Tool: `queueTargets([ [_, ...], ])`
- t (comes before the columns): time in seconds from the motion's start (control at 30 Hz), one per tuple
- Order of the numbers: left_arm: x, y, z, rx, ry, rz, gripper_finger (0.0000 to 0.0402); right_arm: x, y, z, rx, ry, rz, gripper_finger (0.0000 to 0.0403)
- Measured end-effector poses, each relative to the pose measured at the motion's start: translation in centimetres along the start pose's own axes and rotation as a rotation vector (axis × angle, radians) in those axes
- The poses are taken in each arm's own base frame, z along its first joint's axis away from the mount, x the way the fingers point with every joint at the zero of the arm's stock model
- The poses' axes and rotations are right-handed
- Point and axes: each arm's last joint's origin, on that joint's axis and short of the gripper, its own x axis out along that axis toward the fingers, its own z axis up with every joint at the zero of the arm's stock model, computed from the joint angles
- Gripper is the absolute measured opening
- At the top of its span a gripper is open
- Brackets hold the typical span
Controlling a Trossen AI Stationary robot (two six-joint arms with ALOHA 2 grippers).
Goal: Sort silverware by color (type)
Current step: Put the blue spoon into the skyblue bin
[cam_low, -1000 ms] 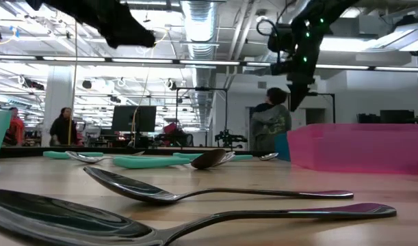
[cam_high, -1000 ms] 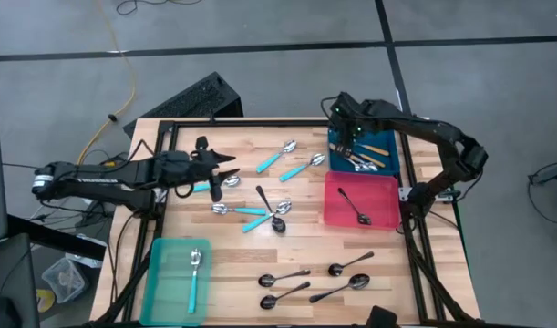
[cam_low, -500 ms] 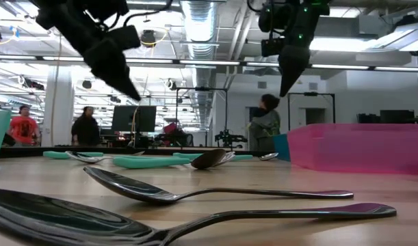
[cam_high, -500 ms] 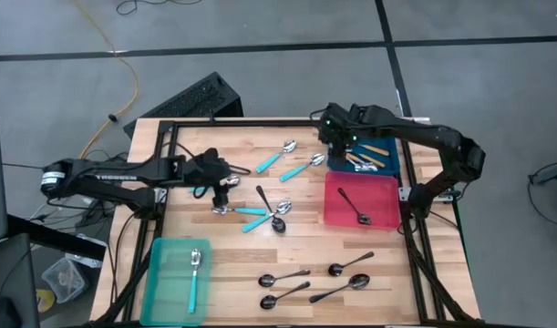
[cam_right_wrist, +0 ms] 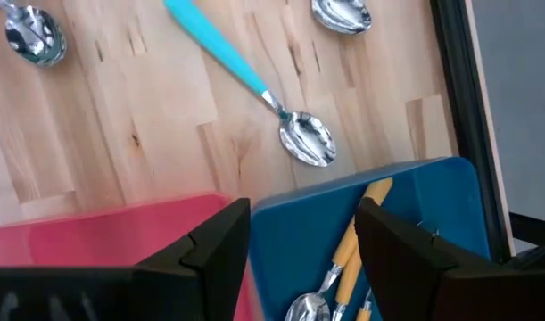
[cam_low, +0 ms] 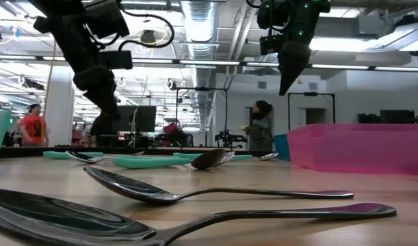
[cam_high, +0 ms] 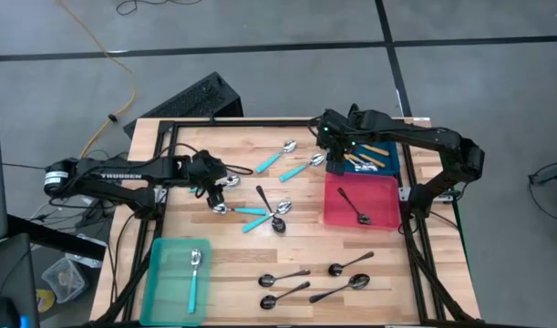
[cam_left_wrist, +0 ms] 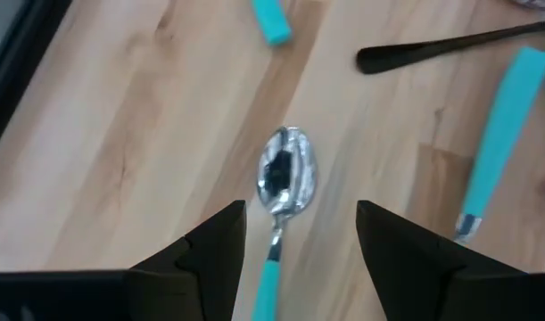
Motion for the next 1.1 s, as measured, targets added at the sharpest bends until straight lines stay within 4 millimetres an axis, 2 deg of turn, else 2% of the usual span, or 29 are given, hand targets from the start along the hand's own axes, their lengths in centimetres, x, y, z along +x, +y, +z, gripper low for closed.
queueTargets([
  [0.17, 1.4, 0.7, -1.5, -0.038, 0.033, -0.011, 0.0198, 0.0, 0.1, 0.0, 0.001, 0.005, 0.002, 0.0226],
  [0.37, 2.1, 1.5, -2.2, -0.065, 0.05, 0.031, 0.0198, 0.0, 0.1, 0.0, -0.002, 0.004, 0.001, 0.0226],
  [0.77, 2.7, 2.0, -2.5, -0.093, 0.05, 0.01, 0.0198, 0.0, 0.1, 0.0, -0.003, 0.004, 0.002, 0.0226],
  [1.1, 6.1, 1.6, -3.2, -0.032, 0.221, 0.055, 0.0198, 0.0, 0.1, 0.0, 0.001, 0.004, 0.003, 0.0226],
])
